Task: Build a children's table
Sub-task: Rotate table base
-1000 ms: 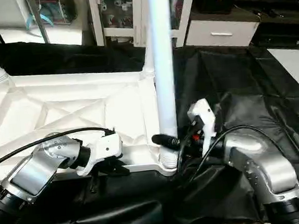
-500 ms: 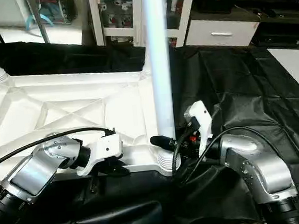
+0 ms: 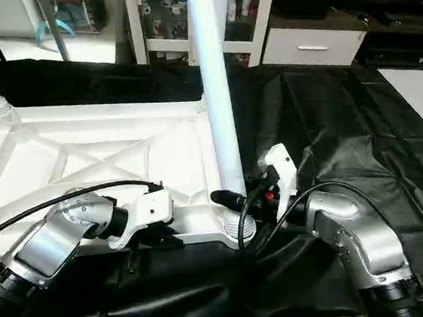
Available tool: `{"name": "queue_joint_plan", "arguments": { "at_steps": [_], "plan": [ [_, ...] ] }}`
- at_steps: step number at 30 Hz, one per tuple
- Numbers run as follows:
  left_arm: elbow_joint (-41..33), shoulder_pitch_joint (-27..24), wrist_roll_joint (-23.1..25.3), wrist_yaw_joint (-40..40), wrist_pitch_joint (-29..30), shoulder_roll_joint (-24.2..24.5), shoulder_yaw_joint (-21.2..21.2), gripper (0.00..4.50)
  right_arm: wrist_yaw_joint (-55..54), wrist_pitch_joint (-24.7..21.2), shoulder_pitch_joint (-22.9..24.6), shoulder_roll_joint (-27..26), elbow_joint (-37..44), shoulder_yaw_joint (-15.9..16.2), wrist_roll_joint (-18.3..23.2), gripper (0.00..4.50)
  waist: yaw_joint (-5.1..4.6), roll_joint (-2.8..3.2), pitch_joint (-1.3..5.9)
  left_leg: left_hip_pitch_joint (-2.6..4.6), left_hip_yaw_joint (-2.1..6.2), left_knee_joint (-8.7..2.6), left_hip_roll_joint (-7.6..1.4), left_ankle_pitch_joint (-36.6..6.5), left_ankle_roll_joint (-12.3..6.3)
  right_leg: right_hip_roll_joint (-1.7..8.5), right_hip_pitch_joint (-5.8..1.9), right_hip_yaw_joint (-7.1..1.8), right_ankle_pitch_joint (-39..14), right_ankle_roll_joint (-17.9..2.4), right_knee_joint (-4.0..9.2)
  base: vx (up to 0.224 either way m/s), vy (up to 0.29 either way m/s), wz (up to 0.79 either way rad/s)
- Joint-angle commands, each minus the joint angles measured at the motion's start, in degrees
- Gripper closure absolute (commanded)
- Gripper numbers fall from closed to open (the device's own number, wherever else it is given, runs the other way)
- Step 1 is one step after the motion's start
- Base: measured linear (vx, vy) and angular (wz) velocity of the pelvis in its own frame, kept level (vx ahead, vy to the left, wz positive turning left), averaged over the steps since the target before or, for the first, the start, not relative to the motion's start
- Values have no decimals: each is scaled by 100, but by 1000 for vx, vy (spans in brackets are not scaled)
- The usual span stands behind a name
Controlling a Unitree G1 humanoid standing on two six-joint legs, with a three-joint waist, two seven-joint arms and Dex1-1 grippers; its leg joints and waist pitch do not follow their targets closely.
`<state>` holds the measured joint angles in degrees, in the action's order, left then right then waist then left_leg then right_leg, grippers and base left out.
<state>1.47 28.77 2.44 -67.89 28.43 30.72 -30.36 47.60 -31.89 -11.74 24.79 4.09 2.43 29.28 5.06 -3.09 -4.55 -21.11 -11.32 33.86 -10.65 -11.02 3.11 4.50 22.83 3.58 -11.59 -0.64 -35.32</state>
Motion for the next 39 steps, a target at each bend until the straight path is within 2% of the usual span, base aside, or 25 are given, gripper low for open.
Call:
{"name": "queue_joint_plan", "arguments": {
  "at_steps": [1,4,7,8,10,11,13,14,19,27,29,31,33,34,35,39],
  "plan": [
    [99,-34,88,21,-17,-58,-203,450,-71,84,120,-60,-64,-154,130,264,-45,5,241,108,152,-490,-314,-1221,30,431,-151,-324,-1625,-880,504,0,0,0],
    [131,-24,97,51,-24,-79,-191,450,-72,121,219,-112,-67,-176,139,264,-43,16,239,108,154,-497,-316,-1226,35,434,-151,-320,-1613,-880,506,0,0,0],
    [211,-3,126,166,-63,-146,-148,450,-108,283,403,-270,-154,-273,142,264,-36,23,222,129,153,-510,-322,-1386,55,442,-128,-328,-1806,-858,540,0,0,0],
    [225,1,131,183,-67,-158,-141,450,-119,335,438,-297,-174,-287,130,264,-43,16,220,116,157,-517,-317,-1419,70,440,-134,-325,-1855,-843,546,0,0,0],
    [288,25,148,281,-79,-215,-99,450,-204,566,531,-409,-261,-362,77,264,-46,17,220,110,163,-525,-325,-1457,81,452,-138,-325,-1915,-822,556,0,0,0],
    [348,56,160,399,-88,-285,-41,450,-274,747,614,-531,-347,-473,89,264,-53,23,204,127,165,-534,-324,-1619,106,453,-113,-328,-2071,-783,590,0,0,0],
    [367,71,163,437,-87,-311,-22,450,-300,838,650,-579,-371,-519,94,264,-57,21,199,124,180,-548,-324,-1703,119,463,-113,-325,-2221,-749,606,0,0,0],
    [421,102,178,495,-105,-350,7,450,-321,1027,715,-678,-412,-600,97,264,-53,46,189,118,191,-557,-324,-1743,127,463,-113,-323,-2298,-720,611,0,0,0],
    [518,160,207,579,-146,-414,49,450,-346,1428,843,-864,-528,-759,93,264,-55,37,175,141,205,-570,-330,-1981,138,486,-71,-330,-2682,-592,676,0,0,0],
    [716,272,229,663,-217,-526,128,450,-291,2066,1216,-1145,-751,-854,53,264,-55,47,172,119,212,-599,-335,-1972,92,492,-83,-335,-2624,-612,681,0,0,0],
    [769,294,230,701,-230,-560,168,450,-375,2340,1333,-1227,-930,-944,-29,264,-40,63,166,167,195,-598,-340,-2025,80,494,-47,-342,-2675,-622,713,0,0,0],
    [775,295,234,709,-232,-563,175,450,-400,2411,1364,-1250,-969,-964,-40,264,-43,59,164,172,200,-618,-341,-2033,72,499,-69,-332,-2719,-623,730,0,0,0],
    [781,296,238,710,-231,-567,182,450,-416,2465,1398,-1278,-1008,-988,-36,264,-50,59,168,127,207,-641,-349,-1837,40,486,-105,-331,-2488,-644,703,0,0,0],
    [811,302,244,714,-245,-572,198,450,-470,2558,1414,-1319,-1090,-1025,-60,264,-46,84,170,133,205,-643,-352,-1869,44,494,-98,-330,-2490,-661,706,0,0,0],
    [861,315,249,722,-268,-580,223,450,-565,2671,1448,-1396,-1217,-1098,-66,264,-56,74,174,146,198,-637,-349,-1927,55,503,-85,-335,-2526,-676,718,0,0,0],
    [937,345,264,743,-317,-590,257,450,-695,2901,1504,-1523,-1375,-1188,-77,264,-65,72,168,126,223,-657,-353,-1997,73,512,-101,-329,-2686,-632,724,0,0,0]
  ]
}}
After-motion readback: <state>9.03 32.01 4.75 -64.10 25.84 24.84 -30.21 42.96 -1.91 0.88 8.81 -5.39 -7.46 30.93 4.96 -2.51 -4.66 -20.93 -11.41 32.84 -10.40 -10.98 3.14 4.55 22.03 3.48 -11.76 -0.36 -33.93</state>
